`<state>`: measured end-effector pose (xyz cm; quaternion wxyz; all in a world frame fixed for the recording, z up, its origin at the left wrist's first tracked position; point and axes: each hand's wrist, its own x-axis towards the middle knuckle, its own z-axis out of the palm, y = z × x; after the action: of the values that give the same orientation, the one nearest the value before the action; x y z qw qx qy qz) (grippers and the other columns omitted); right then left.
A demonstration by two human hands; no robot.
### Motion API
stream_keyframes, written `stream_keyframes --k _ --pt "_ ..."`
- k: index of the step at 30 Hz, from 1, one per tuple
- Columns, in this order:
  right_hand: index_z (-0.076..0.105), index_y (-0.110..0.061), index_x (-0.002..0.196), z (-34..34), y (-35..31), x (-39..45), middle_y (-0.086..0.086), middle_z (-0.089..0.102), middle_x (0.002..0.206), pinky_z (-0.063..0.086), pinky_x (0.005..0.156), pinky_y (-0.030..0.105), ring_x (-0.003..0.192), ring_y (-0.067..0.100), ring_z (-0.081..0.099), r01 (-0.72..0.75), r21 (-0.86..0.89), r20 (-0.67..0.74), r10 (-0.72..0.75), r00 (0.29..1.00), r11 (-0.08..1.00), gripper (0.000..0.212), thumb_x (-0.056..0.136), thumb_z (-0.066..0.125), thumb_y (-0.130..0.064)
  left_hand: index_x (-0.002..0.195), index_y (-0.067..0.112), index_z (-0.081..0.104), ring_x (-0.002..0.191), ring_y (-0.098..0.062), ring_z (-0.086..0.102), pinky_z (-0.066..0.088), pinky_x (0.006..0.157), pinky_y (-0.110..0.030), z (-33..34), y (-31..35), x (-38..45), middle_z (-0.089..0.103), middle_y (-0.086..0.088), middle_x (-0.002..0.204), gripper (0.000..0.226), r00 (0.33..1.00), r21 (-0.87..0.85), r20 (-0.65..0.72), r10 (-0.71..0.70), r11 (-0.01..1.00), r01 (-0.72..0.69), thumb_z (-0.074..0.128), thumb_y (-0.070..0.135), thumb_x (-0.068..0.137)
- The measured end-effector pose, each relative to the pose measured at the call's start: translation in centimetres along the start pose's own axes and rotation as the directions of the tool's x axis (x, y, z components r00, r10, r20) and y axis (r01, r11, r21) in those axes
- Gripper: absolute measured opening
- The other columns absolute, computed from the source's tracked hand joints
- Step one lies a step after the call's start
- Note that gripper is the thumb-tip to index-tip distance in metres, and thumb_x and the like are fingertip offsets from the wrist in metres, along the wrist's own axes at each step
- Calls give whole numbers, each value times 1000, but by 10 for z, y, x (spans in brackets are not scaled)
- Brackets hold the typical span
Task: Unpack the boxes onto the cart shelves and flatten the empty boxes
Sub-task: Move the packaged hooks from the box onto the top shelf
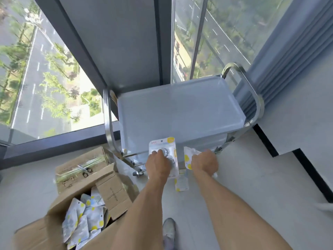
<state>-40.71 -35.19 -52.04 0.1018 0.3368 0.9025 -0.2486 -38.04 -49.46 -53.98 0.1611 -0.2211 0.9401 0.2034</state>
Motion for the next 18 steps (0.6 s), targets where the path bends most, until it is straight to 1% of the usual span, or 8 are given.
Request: stream_keyframes --k 3,6,8,10,12,15,17,18 --pt "56 -10 114 -32 -51 -1 14 61 115 47 78 37 105 33 62 119 -29 0 -119 993 992 23 93 55 -17 108 14 61 101 -31 59 43 76 -36 -47 21 15 61 -8 108 27 999 16 -44 -29 999 30 50 23 85" --pt "49 -11 122 -34 -81 17 12 52 121 45 81 38 106 31 58 265 -112 44 -261 964 958 25 98 48 -16 111 14 60 96 -30 62 46 78 -36 -72 37 54 59 -7 107 28 994 29 -93 -58 998 61 54 23 84" --pt "47 -12 125 -30 -96 35 11 49 123 43 85 35 109 29 55 331 -142 70 -324 944 933 27 98 48 -12 113 13 59 98 -32 62 43 76 -35 -80 44 80 59 -9 110 29 989 38 -115 -90 995 95 54 25 87" --pt "45 -11 127 -23 -111 61 11 48 124 42 87 34 111 29 53 363 -156 111 -348 931 919 29 99 45 -9 116 12 58 100 -34 62 40 76 -35 -84 47 109 58 -11 112 29 987 46 -122 -108 992 115 54 25 90" --pt "45 -11 128 -9 -130 85 11 48 125 42 88 33 112 28 52 429 -142 126 -413 902 892 30 98 45 -6 121 11 57 100 -35 62 39 75 -36 -78 43 138 58 -11 113 31 980 61 -172 -97 992 109 52 20 91" --pt "45 -12 129 8 -148 114 11 47 127 43 87 32 115 27 51 428 -188 133 -409 903 884 34 96 49 -5 129 11 54 103 -35 61 42 79 -37 -68 41 169 58 -12 117 37 979 92 -156 -134 985 149 50 17 92" --pt "45 -12 129 18 -156 122 11 46 128 43 87 32 117 28 49 440 -189 169 -412 895 878 35 95 49 -3 126 11 56 103 -36 62 43 79 -38 -64 42 181 58 -12 117 35 977 94 -137 -163 980 176 50 15 92" --pt "46 -12 129 25 -161 124 11 45 129 42 88 31 118 28 48 444 -172 173 -416 892 879 35 95 49 -3 125 10 56 102 -36 62 43 78 -38 -62 41 188 58 -13 116 34 978 94 -143 -154 981 168 50 14 92"
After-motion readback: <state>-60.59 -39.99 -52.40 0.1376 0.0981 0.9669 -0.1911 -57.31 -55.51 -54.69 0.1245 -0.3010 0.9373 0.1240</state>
